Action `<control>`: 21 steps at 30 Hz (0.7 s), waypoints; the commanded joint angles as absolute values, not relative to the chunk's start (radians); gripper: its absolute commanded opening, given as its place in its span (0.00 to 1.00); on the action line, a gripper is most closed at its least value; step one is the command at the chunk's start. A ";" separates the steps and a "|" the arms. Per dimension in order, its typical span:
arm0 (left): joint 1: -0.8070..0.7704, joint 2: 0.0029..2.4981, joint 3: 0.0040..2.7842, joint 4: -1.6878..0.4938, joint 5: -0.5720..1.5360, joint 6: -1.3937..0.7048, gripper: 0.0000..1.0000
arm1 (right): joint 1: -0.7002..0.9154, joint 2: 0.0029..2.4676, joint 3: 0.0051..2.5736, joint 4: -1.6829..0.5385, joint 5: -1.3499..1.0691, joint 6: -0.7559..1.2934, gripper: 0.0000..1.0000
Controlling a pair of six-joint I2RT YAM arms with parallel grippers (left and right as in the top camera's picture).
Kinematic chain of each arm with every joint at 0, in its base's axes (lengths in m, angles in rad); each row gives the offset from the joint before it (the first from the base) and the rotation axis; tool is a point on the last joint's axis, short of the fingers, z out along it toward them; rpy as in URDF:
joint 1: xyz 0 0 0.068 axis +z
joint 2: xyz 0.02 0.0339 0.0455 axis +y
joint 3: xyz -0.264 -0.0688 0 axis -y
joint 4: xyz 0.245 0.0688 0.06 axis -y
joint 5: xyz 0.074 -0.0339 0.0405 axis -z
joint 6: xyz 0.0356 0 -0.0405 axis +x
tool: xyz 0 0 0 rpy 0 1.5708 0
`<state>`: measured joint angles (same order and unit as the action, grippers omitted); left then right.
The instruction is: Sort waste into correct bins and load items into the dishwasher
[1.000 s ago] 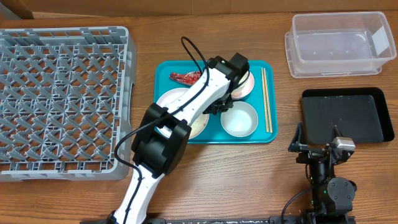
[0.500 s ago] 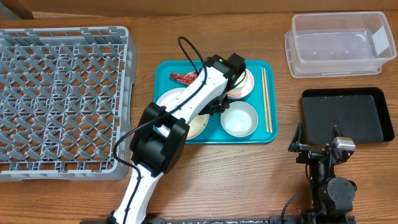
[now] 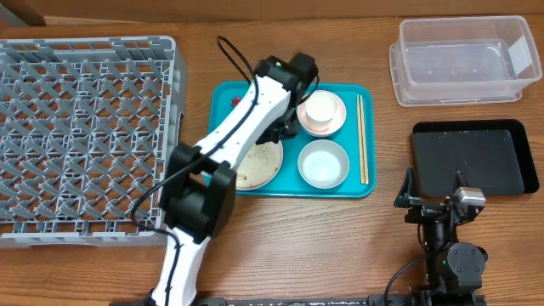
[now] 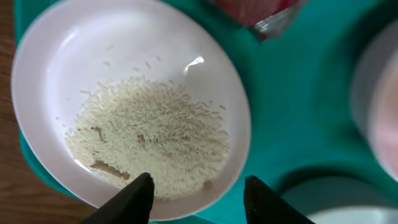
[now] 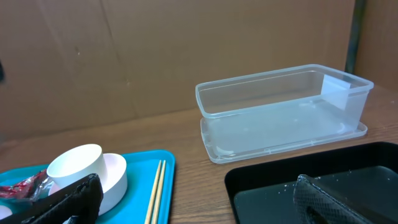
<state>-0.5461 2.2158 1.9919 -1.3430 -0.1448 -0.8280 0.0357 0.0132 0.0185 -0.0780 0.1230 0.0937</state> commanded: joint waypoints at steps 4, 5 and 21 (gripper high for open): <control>-0.548 2.130 2.027 -1.301 -0.199 -0.823 1.00 | 0.044 0.004 0.008 -0.073 0.134 0.098 1.00; -0.546 2.131 2.027 -1.293 -0.212 -0.823 1.00 | 0.044 0.004 0.008 -0.073 0.134 0.098 1.00; -0.445 2.131 2.027 -1.223 -0.347 -0.823 1.00 | 0.044 0.004 0.008 -0.073 0.134 0.098 1.00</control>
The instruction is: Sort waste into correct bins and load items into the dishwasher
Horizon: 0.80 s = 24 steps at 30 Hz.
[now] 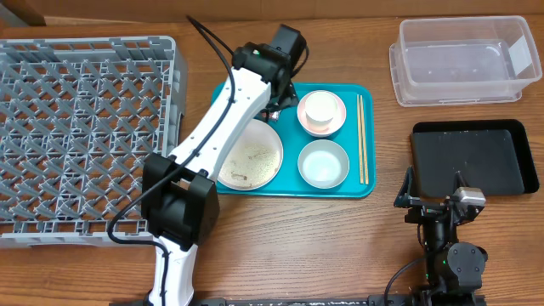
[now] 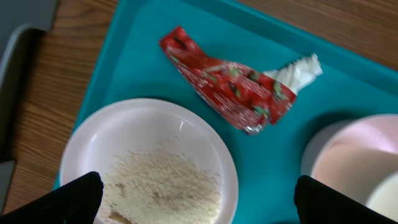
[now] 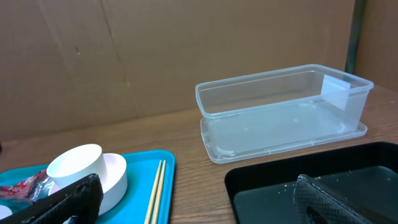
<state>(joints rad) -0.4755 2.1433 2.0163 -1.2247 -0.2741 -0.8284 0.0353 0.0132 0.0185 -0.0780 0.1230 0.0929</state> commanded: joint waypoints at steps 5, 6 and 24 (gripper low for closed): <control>-0.392 2.131 2.027 -1.279 -0.302 -0.822 1.00 | 0.044 0.004 0.008 -0.073 0.134 0.098 1.00; -0.384 2.131 2.027 -1.293 -0.279 -0.810 1.00 | 0.044 0.004 0.008 -0.073 0.134 0.098 1.00; -0.332 1.929 2.027 -1.465 -0.427 -0.740 1.00 | 0.044 0.004 0.008 -0.073 0.134 0.098 1.00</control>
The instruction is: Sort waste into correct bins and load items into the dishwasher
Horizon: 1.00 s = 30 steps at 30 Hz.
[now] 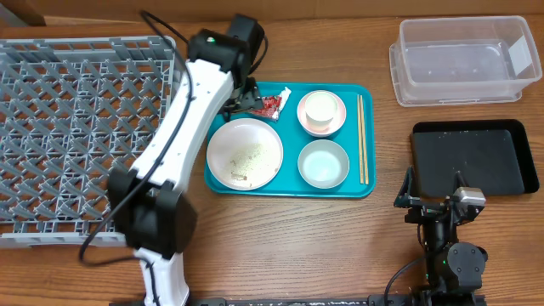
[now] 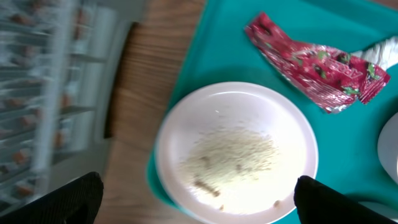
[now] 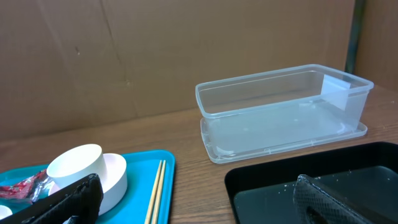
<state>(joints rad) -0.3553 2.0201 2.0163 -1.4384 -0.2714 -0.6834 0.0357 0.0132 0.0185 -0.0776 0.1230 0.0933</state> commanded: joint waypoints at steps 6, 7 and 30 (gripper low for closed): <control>-0.238 1.909 2.023 -1.599 -0.527 -0.928 1.00 | 0.044 0.004 0.008 -0.073 0.134 0.098 1.00; -0.216 1.909 2.017 -1.612 -0.523 -0.948 1.00 | 0.044 0.004 0.008 -0.073 0.134 0.098 1.00; 0.042 1.909 2.016 -1.657 -0.411 -0.973 1.00 | 0.044 0.004 0.008 -0.073 0.134 0.098 1.00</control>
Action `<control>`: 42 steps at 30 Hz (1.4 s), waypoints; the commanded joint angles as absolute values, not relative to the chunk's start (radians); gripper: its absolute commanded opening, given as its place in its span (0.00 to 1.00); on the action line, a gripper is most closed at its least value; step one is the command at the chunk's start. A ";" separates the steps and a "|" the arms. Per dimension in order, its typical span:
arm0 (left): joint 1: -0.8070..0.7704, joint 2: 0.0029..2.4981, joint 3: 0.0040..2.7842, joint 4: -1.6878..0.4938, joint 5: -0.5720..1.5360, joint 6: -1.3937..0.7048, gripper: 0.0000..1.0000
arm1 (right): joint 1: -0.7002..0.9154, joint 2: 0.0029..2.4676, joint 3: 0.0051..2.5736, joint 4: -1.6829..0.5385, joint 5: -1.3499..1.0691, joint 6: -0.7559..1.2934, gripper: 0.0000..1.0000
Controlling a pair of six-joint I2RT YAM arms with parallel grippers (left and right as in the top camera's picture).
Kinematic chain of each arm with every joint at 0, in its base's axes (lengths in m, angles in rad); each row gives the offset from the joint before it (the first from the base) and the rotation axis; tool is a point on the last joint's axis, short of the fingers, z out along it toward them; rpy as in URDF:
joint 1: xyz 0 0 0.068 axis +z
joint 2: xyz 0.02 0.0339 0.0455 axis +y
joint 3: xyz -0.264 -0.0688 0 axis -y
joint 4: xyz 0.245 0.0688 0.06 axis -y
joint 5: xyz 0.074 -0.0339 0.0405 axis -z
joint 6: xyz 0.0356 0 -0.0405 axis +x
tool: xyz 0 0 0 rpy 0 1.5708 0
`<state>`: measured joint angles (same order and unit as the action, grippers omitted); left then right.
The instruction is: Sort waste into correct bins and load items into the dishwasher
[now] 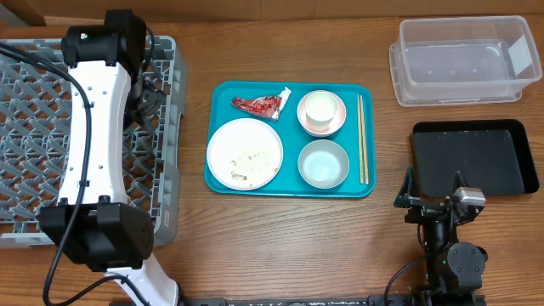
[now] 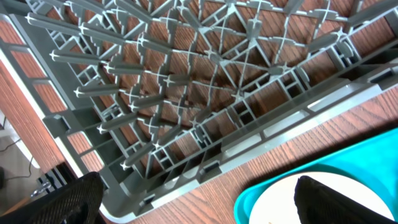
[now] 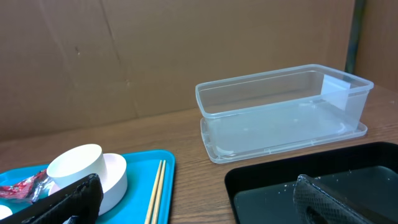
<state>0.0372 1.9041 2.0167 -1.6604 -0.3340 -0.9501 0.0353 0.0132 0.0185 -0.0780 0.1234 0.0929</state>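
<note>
On the teal tray (image 1: 289, 185) lie a white plate (image 1: 245, 154) with rice scraps, a red wrapper (image 1: 259, 104), a white cup (image 1: 320, 108) inside a pink bowl (image 1: 337, 121), a pale blue bowl (image 1: 323, 163) and chopsticks (image 1: 363, 140). My left gripper (image 1: 146, 95) hangs open and empty over the right edge of the grey dish rack (image 1: 51, 127). Its wrist view looks down on the rack (image 2: 186, 93) and a corner of the plate (image 2: 292, 199). My right gripper (image 3: 199, 205) rests open and empty at the table's front, left of the black tray.
A clear plastic bin (image 1: 463, 59) stands at the back right, with a black tray (image 1: 476, 157) in front of it. The right wrist view shows the bin (image 3: 286, 112), the black tray (image 3: 280, 186) and the chopsticks (image 3: 155, 190).
My left gripper has moved from the tray's upper left corner to the rack's right edge, still open and empty. The right arm has not moved.
My left gripper was open low over the rice plate. Then it was higher, near the red wrapper, then at the tray's left side, and now it is over the rack. It took nothing, and everything on the tray lies where it was.
</note>
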 commanded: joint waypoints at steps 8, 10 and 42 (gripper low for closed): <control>0.136 1.909 2.016 -1.663 -0.439 -0.973 1.00 | 0.044 0.004 0.008 -0.073 0.134 0.098 1.00; 0.167 1.909 2.016 -1.663 -0.416 -0.973 1.00 | 0.044 0.004 0.008 -0.073 0.134 0.098 1.00; 0.237 1.909 2.008 -1.684 -0.282 -0.913 1.00 | 0.044 0.005 0.075 0.403 -0.802 1.329 1.00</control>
